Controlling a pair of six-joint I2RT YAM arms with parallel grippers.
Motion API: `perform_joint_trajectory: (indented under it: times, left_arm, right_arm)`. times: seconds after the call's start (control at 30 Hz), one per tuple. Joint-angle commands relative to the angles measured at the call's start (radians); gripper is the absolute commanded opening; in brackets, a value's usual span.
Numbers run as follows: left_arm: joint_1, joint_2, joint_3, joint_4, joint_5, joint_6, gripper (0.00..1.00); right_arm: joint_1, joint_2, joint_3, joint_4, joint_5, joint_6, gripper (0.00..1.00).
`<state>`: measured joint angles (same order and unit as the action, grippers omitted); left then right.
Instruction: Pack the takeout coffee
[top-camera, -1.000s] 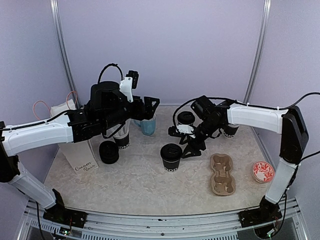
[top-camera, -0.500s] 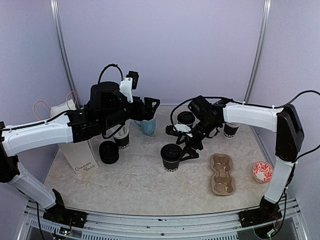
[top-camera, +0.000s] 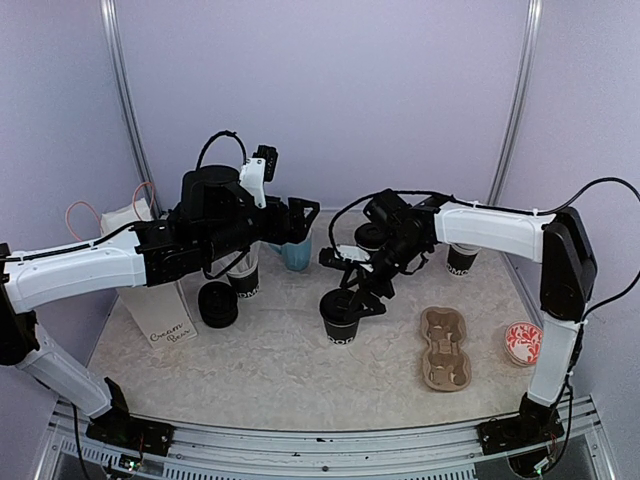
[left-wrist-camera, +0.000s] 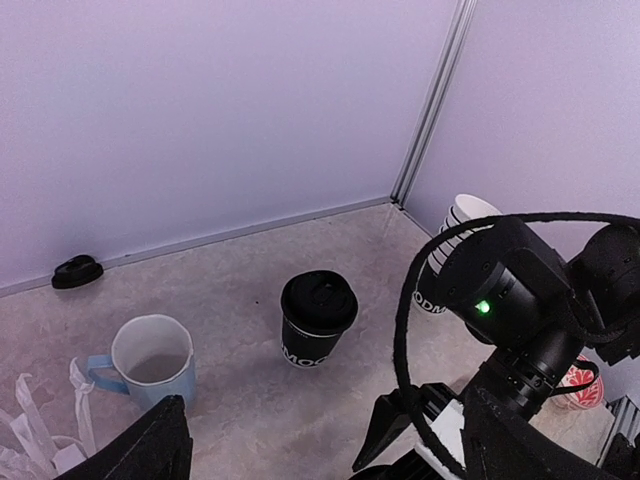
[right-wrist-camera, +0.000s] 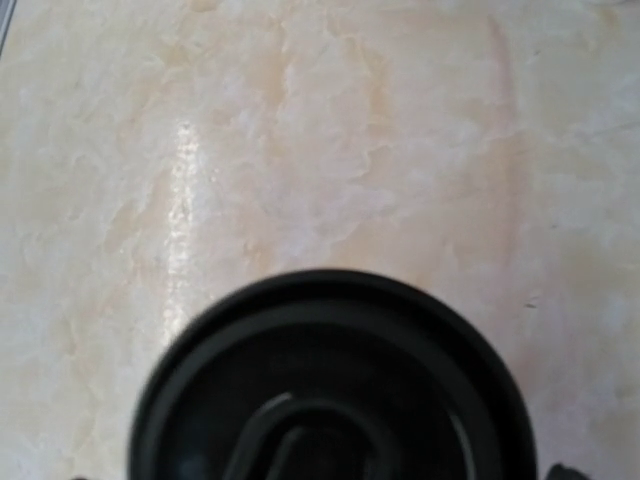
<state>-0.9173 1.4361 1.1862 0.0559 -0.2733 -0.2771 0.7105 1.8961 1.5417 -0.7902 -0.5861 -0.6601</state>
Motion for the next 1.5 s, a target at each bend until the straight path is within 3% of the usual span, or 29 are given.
perform_joint_trajectory:
  times: [0.0, 0.33, 0.67, 0.9, 1.23, 1.33, 1.4, 1.47]
  left_arm:
    - [0.008, -0.018, -0.015, -0.008, 0.003, -0.006, 0.91]
    - [0.012, -0.005, -0.007, -0.02, 0.013, -0.011, 0.92]
    - [0.013, -0.018, -0.007, -0.031, 0.002, -0.018, 0.96]
    - [0.014, -0.019, -0.008, -0.036, -0.022, -0.058, 0.99]
    - [0.013, -0.072, -0.053, 0.005, 0.058, -0.044, 0.98]
    - [0.014, -0.083, -0.056, -0.005, 0.064, -0.041, 0.98]
    - [0.013, -0.085, -0.049, -0.022, 0.056, -0.051, 0.98]
    - [0.013, -0.081, -0.026, -0.065, 0.04, -0.072, 0.97]
  right_arm:
    - [0.018, 0.024, 0.028, -0.02, -0.018, 0.013, 0.96]
    - [0.016, 0.045, 0.068, -0.008, 0.009, 0.057, 0.79]
    - [-0.124, 0.129, 0.262, 0.024, 0.043, 0.143, 0.76]
    - [-0.164, 0.256, 0.432, -0.004, 0.015, 0.198, 0.77]
    - [-0.176, 0.373, 0.524, -0.013, 0.008, 0.259, 0.81]
    - [-0.175, 0.375, 0.531, -0.015, 0.012, 0.27, 0.86]
    - [-0.175, 0.362, 0.534, -0.017, 0.01, 0.274, 0.98]
    - [-0.176, 0.342, 0.531, -0.018, 0.006, 0.275, 0.99]
